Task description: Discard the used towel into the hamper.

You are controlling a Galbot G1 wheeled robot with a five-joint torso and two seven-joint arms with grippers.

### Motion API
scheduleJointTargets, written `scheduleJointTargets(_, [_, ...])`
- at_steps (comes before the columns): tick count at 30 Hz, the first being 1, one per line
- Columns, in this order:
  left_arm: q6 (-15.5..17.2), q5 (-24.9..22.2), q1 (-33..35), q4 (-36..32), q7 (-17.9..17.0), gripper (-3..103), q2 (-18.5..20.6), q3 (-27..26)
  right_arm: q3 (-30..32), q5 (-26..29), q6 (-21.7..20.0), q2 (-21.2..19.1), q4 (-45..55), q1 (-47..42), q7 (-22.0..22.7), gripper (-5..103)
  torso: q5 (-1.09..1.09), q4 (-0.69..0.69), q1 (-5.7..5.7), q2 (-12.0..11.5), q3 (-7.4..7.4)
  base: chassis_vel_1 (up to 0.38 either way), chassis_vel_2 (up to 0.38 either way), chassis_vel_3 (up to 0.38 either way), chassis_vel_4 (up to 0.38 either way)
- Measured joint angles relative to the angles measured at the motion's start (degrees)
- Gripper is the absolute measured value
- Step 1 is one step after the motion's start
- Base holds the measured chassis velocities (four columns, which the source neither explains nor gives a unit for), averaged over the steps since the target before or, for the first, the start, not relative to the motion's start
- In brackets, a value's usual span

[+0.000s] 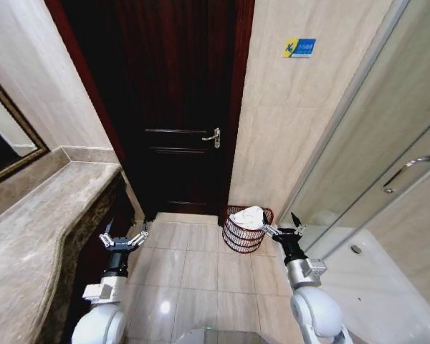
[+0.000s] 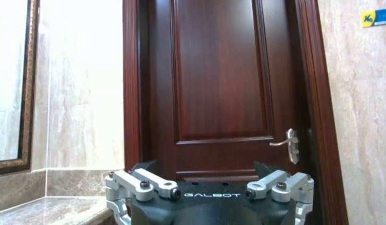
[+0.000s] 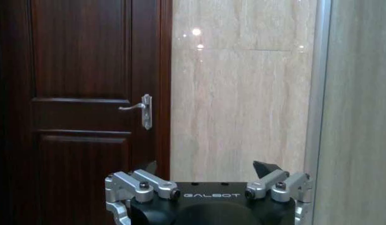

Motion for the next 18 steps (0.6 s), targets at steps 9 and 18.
scheduleJointTargets(9, [-0.1,0.7,1.0,0.1,0.4,100,-0.7,0.1,-0.1,0.0,0.9,-0.2,-0.2,-0.9,-0.3,100,0.00,0.00,0.00,0.0,0.00,0.083,-0.096,-0.091,0.095])
scheduleJointTargets(18, [-1.6,1.2,1.0,0.3,0.1,100,-1.2,0.2,0.2,0.2,2.1,-0.2,-0.2,-2.0,-0.6,100,0.00,0.01,0.01,0.0,0.00,0.103,-0.073,-0.071,0.095])
